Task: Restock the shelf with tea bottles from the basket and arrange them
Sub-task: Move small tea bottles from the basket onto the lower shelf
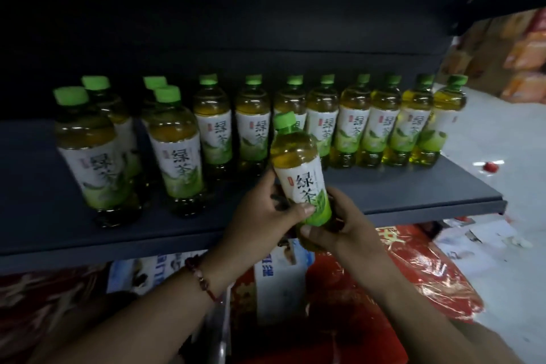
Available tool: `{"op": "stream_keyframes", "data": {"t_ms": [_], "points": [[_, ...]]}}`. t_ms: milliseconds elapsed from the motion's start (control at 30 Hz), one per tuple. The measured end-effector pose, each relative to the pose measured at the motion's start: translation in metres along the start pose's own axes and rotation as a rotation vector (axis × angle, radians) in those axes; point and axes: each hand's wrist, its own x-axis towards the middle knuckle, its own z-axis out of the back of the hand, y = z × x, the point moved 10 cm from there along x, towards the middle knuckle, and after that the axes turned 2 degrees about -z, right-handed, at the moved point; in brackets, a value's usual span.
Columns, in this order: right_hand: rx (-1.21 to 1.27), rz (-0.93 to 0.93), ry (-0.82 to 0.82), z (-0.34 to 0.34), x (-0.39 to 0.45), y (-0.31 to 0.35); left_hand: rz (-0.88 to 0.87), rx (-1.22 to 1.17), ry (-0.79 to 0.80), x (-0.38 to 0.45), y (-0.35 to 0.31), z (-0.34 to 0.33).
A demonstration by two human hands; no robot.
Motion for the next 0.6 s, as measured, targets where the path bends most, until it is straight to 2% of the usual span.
{"op": "stream_keyframes", "data": {"t_ms": [300,600], "points": [[0.006,0.123,0.033,-0.07,0.054,0.01,-0.101,0.308,-0.246,0.004,-0.013,0.075],[-0.113,0.143,0.099,-0.105,0.08,0.003,-0.085,0.471,-0.322,0.004,0.0,0.092]]}}
